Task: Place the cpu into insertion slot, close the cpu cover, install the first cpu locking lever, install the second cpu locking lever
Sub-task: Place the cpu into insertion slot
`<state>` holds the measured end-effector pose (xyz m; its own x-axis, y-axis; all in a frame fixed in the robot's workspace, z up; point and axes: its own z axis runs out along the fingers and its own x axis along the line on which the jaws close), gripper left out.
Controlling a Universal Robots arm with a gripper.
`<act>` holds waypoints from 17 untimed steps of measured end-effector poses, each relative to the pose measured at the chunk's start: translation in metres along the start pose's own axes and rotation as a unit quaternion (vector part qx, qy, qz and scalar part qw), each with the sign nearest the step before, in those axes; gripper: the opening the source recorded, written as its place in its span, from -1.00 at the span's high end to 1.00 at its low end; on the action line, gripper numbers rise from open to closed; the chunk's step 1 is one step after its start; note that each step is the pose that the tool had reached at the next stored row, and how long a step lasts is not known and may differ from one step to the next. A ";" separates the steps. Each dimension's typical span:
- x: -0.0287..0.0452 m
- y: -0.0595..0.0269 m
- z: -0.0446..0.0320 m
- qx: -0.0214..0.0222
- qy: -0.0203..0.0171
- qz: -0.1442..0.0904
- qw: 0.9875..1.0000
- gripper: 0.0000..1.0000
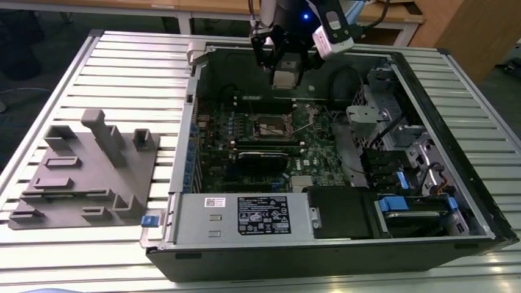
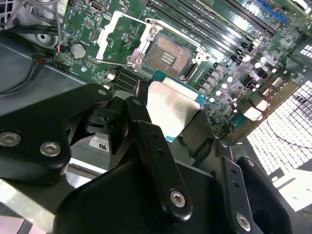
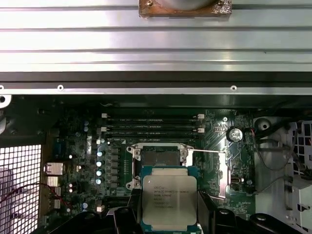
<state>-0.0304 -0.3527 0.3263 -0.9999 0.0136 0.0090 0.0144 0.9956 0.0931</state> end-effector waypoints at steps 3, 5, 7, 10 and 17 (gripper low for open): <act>0.0001 0.0000 0.0004 0.000 0.000 0.000 1.000 -0.08; 0.0001 -0.0001 0.0005 0.000 0.000 0.000 1.000 -0.08; 0.0001 -0.0001 0.0005 0.000 0.000 0.000 1.000 -0.08; 0.0001 -0.0001 0.0006 0.000 0.000 0.000 1.000 -0.08; 0.0006 -0.0005 0.0052 0.000 0.000 0.000 1.000 -0.08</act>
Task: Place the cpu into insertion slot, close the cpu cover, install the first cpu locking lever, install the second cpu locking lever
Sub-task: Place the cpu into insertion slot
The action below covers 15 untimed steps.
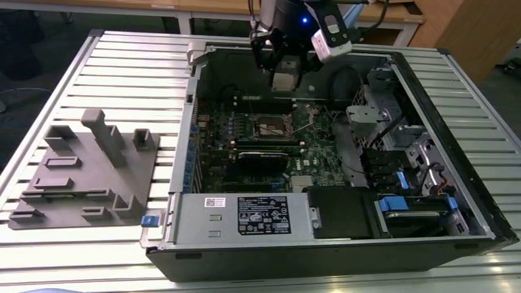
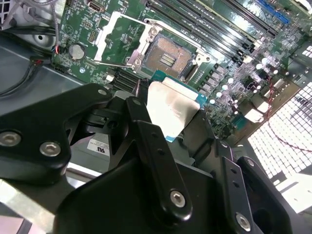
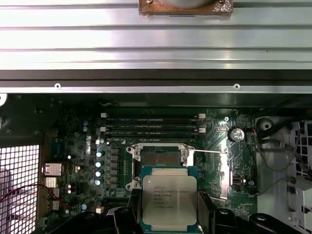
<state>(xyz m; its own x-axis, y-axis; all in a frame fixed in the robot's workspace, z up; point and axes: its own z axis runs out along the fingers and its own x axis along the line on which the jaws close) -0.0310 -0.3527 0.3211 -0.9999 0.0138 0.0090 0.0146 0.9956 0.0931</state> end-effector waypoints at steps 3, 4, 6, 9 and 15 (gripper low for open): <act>0.0008 -0.0003 0.0033 0.000 0.000 0.000 1.000 -0.08; 0.0009 -0.0004 0.0044 0.000 0.000 0.000 1.000 -0.08; 0.0012 -0.0006 0.0065 0.000 0.000 0.000 1.000 -0.08; 0.0018 -0.0008 0.0085 0.000 0.000 0.000 1.000 -0.08; 0.0027 -0.0009 0.0094 0.000 0.000 0.000 1.000 -0.08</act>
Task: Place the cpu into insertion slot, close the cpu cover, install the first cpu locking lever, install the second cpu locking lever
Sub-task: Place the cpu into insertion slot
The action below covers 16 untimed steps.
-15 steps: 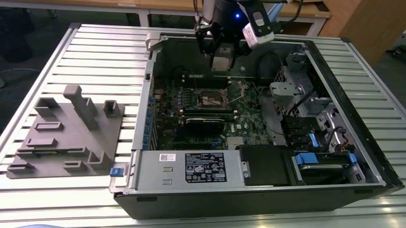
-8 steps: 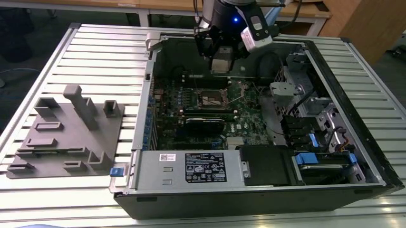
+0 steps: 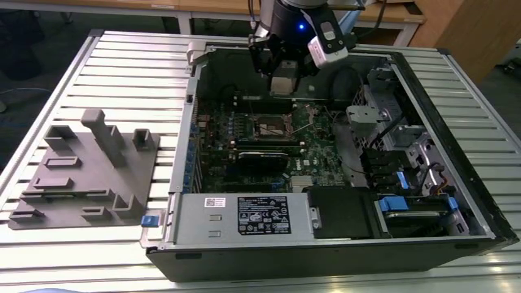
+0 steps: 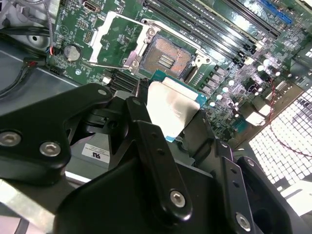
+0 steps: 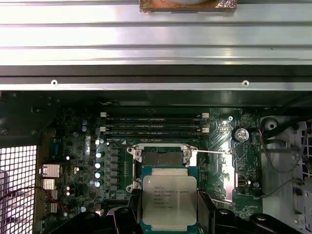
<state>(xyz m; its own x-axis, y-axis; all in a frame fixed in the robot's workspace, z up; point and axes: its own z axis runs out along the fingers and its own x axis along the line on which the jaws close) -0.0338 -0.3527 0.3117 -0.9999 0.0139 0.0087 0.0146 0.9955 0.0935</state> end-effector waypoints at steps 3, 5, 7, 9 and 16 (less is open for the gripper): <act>0.0027 -0.0004 0.0036 0.000 0.000 0.000 1.000 -0.08; 0.0048 -0.0008 0.0072 0.000 0.000 0.000 1.000 -0.08; 0.0052 -0.0011 0.0108 0.000 0.000 0.000 1.000 -0.08; 0.0051 -0.0015 0.0145 0.000 0.000 0.000 1.000 -0.08; 0.0052 -0.0021 0.0208 0.000 0.000 0.000 1.000 -0.08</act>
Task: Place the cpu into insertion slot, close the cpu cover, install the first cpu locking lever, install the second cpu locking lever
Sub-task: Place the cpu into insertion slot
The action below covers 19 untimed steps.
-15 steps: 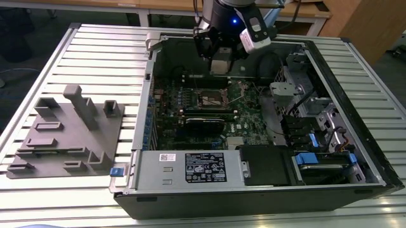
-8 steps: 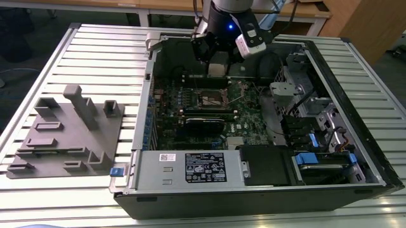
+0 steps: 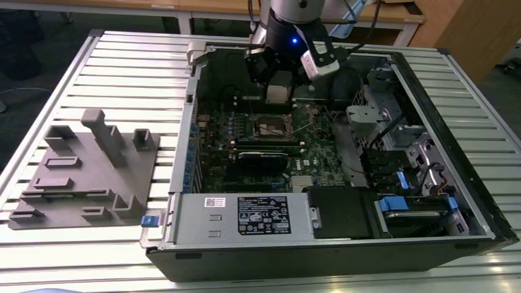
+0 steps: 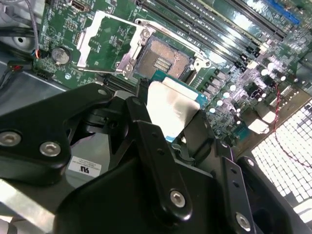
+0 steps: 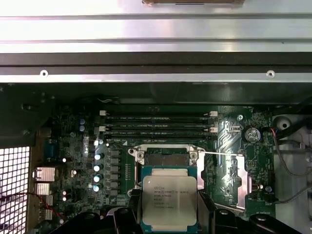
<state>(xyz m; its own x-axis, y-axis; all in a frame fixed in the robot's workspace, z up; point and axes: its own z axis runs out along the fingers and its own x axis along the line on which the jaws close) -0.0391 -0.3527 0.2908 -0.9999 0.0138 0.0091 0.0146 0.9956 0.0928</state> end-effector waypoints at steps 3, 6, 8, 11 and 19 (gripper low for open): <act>0.0000 -0.0002 0.0018 0.000 0.000 0.000 1.000 -0.08; -0.0001 -0.0006 0.0065 0.000 -0.001 -0.002 1.000 -0.08; -0.0001 -0.0009 0.0096 0.000 -0.002 -0.005 1.000 -0.08; -0.0001 -0.0013 0.0145 0.000 -0.002 -0.008 1.000 -0.08; -0.0002 -0.0027 0.0284 0.000 -0.001 -0.015 1.000 -0.08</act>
<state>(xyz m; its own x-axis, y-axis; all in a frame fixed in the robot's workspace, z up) -0.0391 -0.3528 0.2623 -0.9999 -0.0165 0.0034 -0.0161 0.9955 0.0932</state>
